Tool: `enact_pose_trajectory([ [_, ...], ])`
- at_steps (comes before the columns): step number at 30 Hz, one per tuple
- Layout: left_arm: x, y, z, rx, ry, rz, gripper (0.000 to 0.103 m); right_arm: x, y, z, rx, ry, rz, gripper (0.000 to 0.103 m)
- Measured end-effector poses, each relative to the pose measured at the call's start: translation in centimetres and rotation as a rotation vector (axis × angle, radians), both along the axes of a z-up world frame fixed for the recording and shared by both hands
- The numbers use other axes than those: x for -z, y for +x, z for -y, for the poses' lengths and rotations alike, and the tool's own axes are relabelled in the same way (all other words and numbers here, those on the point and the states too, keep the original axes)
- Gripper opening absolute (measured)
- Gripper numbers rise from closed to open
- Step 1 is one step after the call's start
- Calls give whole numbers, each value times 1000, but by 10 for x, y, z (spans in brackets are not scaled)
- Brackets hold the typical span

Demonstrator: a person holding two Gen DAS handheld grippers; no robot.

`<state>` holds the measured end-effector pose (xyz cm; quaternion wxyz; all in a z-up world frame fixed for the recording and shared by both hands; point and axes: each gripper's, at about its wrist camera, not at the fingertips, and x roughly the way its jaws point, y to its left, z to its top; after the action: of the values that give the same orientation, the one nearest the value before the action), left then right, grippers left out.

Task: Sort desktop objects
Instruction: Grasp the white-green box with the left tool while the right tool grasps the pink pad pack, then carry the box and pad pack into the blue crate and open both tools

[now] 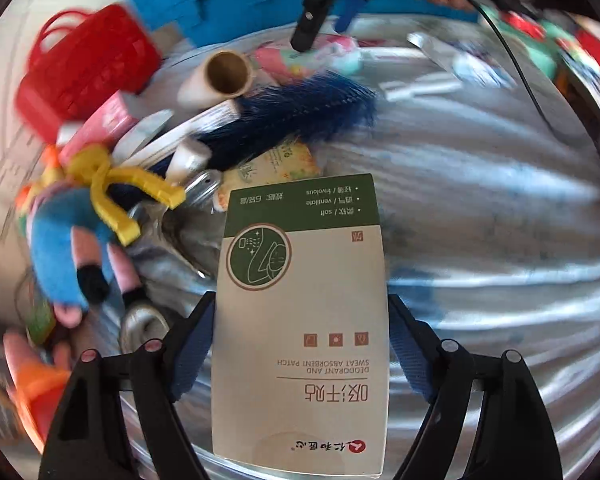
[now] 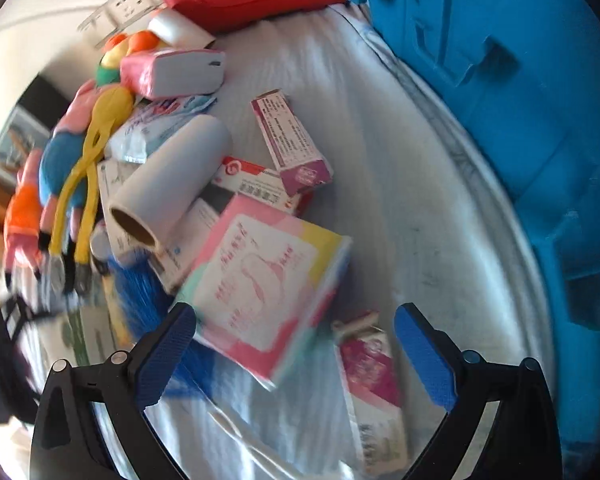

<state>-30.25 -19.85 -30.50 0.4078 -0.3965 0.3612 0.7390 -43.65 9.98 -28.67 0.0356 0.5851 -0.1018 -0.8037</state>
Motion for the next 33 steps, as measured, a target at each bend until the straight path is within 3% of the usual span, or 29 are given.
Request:
enact_pose_trajectory([
  [3, 0, 1, 2, -114, 42, 26, 81, 1, -4, 8, 22, 34, -19, 100],
  [5, -1, -1, 3, -189, 73, 48, 80, 4, -10, 15, 14, -2, 1, 91],
  [9, -3, -5, 7, -326, 141, 105, 80, 13, -10, 37, -67, 132, 3, 82],
  [12, -4, -1, 9, -401, 163, 109, 80, 22, -5, 39, -106, 145, 12, 74],
  [15, -9, 8, 9, -480, 193, 104, 80, 10, 8, 38, -117, 103, -12, 68],
  [22, -60, 35, 8, -584, 280, -18, 79, -68, 63, 46, -193, 131, -231, 68],
  [29, -156, 54, -18, -543, 342, -254, 79, -184, 126, 46, -196, 62, -481, 68],
  [33, -212, 66, -49, -530, 406, -353, 79, -244, 170, 21, -169, 46, -601, 68],
])
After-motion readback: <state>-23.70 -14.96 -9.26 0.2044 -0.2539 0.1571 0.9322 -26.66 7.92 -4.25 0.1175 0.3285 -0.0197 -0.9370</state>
